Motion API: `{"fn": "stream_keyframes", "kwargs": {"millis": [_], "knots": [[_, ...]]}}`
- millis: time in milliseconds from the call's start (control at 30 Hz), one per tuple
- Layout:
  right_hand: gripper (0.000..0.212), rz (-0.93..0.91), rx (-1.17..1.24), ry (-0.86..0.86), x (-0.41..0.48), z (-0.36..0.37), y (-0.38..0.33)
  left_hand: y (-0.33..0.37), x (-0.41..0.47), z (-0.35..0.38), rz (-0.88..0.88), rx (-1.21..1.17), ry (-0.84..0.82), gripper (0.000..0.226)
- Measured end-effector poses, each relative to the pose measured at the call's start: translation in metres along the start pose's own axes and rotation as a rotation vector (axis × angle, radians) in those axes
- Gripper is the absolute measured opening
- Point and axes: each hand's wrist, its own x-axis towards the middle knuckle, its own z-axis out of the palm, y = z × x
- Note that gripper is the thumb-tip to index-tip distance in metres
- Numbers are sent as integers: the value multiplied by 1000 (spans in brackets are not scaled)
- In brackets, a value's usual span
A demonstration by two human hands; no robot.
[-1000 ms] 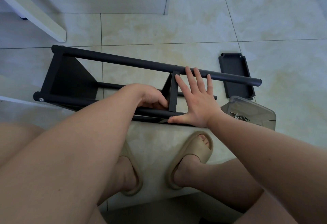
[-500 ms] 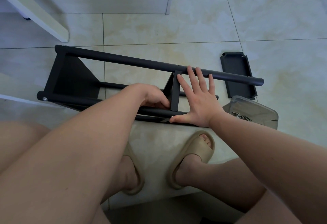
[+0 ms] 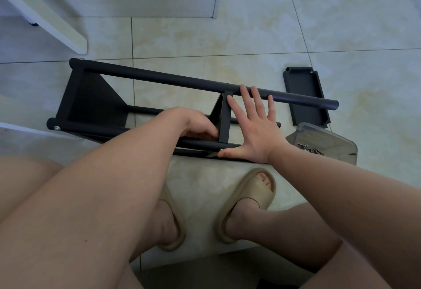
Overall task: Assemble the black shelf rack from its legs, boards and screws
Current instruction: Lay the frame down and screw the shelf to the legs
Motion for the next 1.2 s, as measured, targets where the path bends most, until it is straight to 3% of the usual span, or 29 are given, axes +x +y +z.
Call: {"fn": "stream_keyframes", "kwargs": {"millis": [233, 467, 733, 967, 1200], "knots": [[132, -2, 10, 7, 0, 1, 0, -1, -3, -2, -6, -19, -85, 19], [133, 2, 5, -2, 0, -1, -1, -3, 5, -1, 26, 37, -4, 8], [133, -2, 5, 0, 0, -1, -1, -4, 2, -3, 12, -27, -107, 20], [132, -3, 2, 0, -1, 0, -1, -5, 7, -2, 26, 18, -30, 9], [132, -9, 1, 14, -1, 2, 0, -8, 6, -4, 32, -36, -95, 24]]}}
